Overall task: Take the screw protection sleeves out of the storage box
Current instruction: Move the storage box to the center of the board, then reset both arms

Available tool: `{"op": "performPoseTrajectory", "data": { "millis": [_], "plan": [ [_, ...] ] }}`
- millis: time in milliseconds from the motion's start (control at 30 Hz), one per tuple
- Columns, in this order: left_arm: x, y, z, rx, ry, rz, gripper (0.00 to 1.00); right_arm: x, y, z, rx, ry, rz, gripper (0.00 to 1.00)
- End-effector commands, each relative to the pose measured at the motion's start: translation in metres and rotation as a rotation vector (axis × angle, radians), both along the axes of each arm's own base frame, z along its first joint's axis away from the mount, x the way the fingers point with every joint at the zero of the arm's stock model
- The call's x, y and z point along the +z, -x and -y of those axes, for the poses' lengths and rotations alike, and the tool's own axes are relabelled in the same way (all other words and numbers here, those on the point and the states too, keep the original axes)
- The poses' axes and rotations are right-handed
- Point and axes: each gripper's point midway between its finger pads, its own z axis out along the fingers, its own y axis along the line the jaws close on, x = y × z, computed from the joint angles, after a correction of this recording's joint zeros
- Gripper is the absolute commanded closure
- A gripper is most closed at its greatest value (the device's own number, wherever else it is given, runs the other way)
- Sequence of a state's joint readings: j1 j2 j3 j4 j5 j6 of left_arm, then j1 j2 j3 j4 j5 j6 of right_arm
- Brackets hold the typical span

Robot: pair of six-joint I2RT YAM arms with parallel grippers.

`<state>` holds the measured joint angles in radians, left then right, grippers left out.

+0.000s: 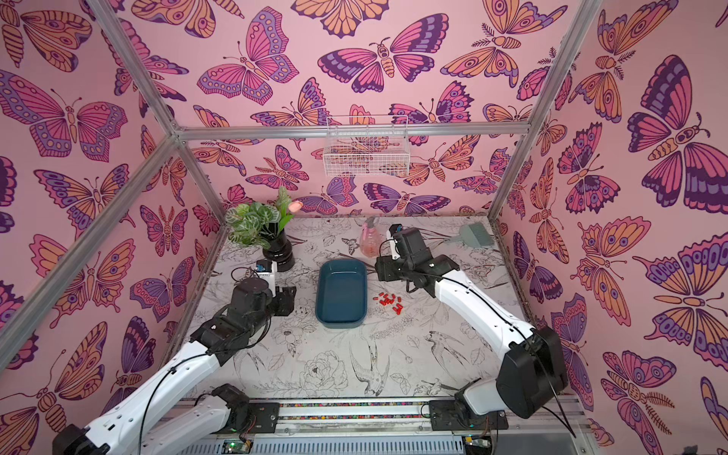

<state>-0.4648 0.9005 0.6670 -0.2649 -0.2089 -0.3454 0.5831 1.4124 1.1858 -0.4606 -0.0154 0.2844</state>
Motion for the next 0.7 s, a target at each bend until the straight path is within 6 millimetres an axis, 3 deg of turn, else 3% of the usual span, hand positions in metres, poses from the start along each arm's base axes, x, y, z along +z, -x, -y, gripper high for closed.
{"op": "performPoseTrajectory", "data": {
  "millis": [0, 133, 167, 333, 600, 667],
  "plan": [
    [-0.01, -0.01, -0.011, 0.022, -0.02, 0.019, 0.4, 0.009, -0.003, 0.026, -0.066, 0.068, 0.089, 0.18],
    [-0.016, -0.015, -0.028, 0.089, -0.031, 0.023, 0.38, 0.014, 0.005, 0.049, -0.133, 0.083, 0.149, 0.08],
    [-0.014, -0.016, -0.031, 0.102, -0.037, 0.036, 0.38, 0.015, 0.008, 0.055, -0.145, 0.083, 0.161, 0.01],
    [-0.009, -0.016, -0.048, 0.143, -0.077, 0.087, 0.38, 0.017, 0.014, 0.079, -0.192, 0.101, 0.221, 0.01],
    [-0.033, -0.021, -0.081, 0.239, -0.203, 0.151, 0.32, -0.002, 0.011, 0.123, -0.31, 0.126, 0.227, 0.01],
    [-0.027, -0.027, -0.082, 0.227, -0.223, 0.193, 0.31, -0.004, 0.01, 0.127, -0.298, 0.139, 0.278, 0.01]
  ]
}}
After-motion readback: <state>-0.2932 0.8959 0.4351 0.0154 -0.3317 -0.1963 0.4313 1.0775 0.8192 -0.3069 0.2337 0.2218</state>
